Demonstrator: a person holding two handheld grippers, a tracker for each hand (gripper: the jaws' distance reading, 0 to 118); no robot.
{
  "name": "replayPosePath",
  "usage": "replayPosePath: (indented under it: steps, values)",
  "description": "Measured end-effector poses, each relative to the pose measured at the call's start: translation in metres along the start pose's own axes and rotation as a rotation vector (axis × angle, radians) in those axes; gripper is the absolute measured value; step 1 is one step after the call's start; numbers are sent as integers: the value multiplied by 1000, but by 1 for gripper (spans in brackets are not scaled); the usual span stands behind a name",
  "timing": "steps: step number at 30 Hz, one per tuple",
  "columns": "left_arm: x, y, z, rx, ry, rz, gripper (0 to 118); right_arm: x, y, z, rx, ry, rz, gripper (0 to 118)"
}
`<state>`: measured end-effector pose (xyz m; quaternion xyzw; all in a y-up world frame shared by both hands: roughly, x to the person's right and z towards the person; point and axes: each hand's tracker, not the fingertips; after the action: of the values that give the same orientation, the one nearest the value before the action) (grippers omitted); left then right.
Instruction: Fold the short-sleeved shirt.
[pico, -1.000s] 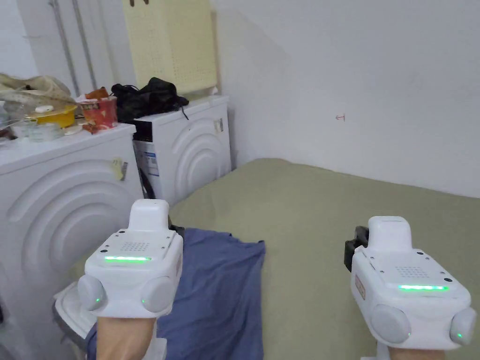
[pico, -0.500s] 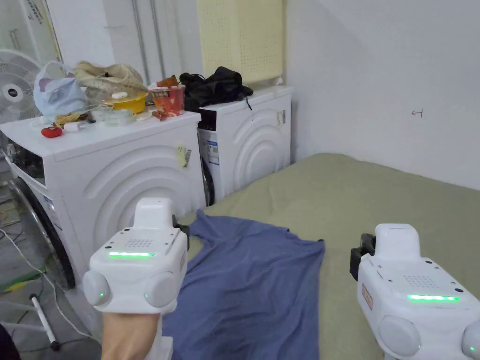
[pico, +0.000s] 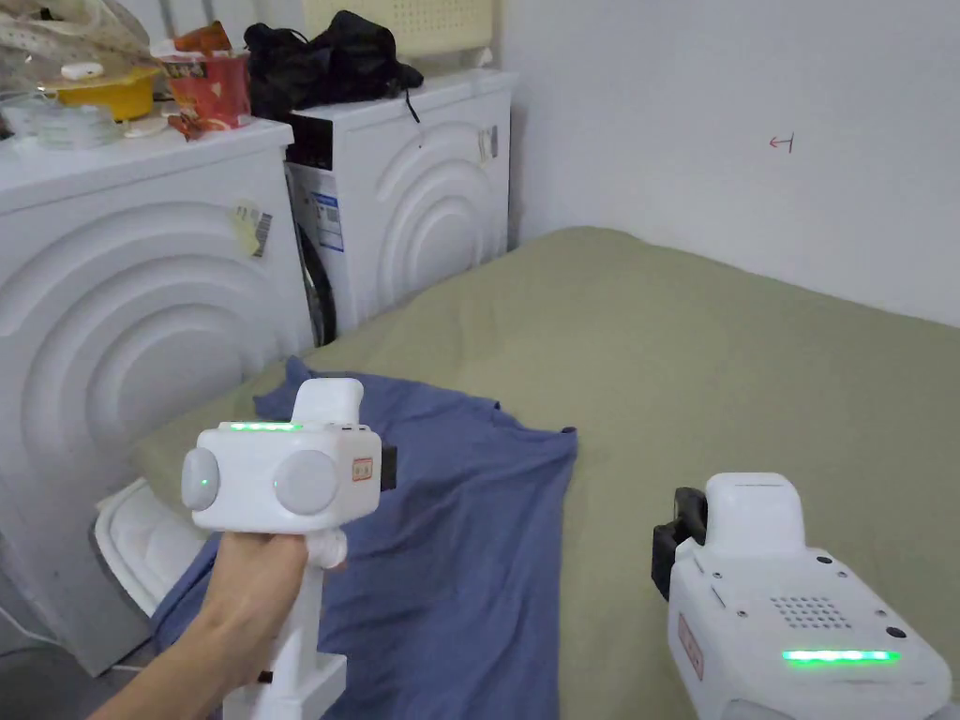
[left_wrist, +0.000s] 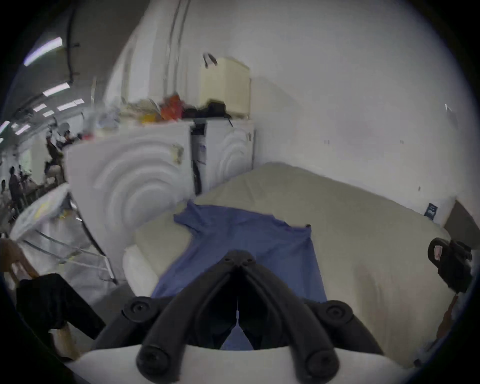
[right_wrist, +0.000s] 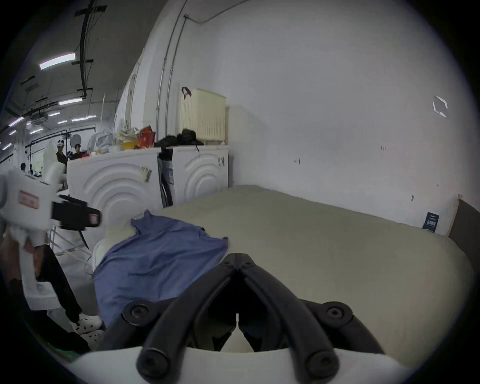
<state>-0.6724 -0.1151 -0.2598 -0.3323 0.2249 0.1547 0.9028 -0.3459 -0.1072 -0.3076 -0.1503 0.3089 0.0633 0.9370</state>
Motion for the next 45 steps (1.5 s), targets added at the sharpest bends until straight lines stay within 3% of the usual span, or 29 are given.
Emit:
replayPosePath:
  steps: [7,8,10,11,12,16,18,19,20,21,22,23,24,33,36,45]
  values:
    - [22,1,-102,-227,-34,-25,1,13,-32,-35,-65,-23,28,0]
    - [23,2,-109,-258,-47,-27,11,15,-35,-39,-73,-28,26,0]
    - [30,0,-117,-321,-68,-29,105,20,-41,-44,-99,-24,1,0]
    - [33,-2,-124,-371,-78,-47,118,20,-44,-45,-101,-28,-1,0]
    - [38,1,-120,-309,-67,-46,113,21,-47,-45,-105,-33,-3,0]
    - [56,-17,-113,-370,3,-113,113,23,-51,-40,-119,-25,-26,0]
    - [50,-20,-138,-410,13,-122,103,24,-50,-35,-117,-33,-30,0]
    - [55,-25,-137,-384,87,-166,99,25,-49,-32,-116,-35,-34,0]
    - [59,-27,-134,-368,69,-213,89,27,-48,-30,-116,-35,-36,0]
    - [51,-21,-146,-354,54,-211,58,29,-47,-27,-116,-38,-38,0]
    - [51,-17,-142,-332,68,-196,8,31,-46,-24,-113,-43,-40,0]
    - [53,-15,-138,-297,104,-193,0,34,-45,-20,-109,-45,-38,0]
    - [52,-16,-136,-268,191,-228,0,37,-43,-15,-106,-52,-35,0]
    - [114,21,-10,-148,-4,-253,0,99,-32,62,-61,-171,-65,0]
    - [169,28,38,-94,-84,-320,0,128,-31,100,-42,-226,-91,0]
    - [371,30,129,16,-471,-520,0,221,-45,225,-25,-518,-132,0]
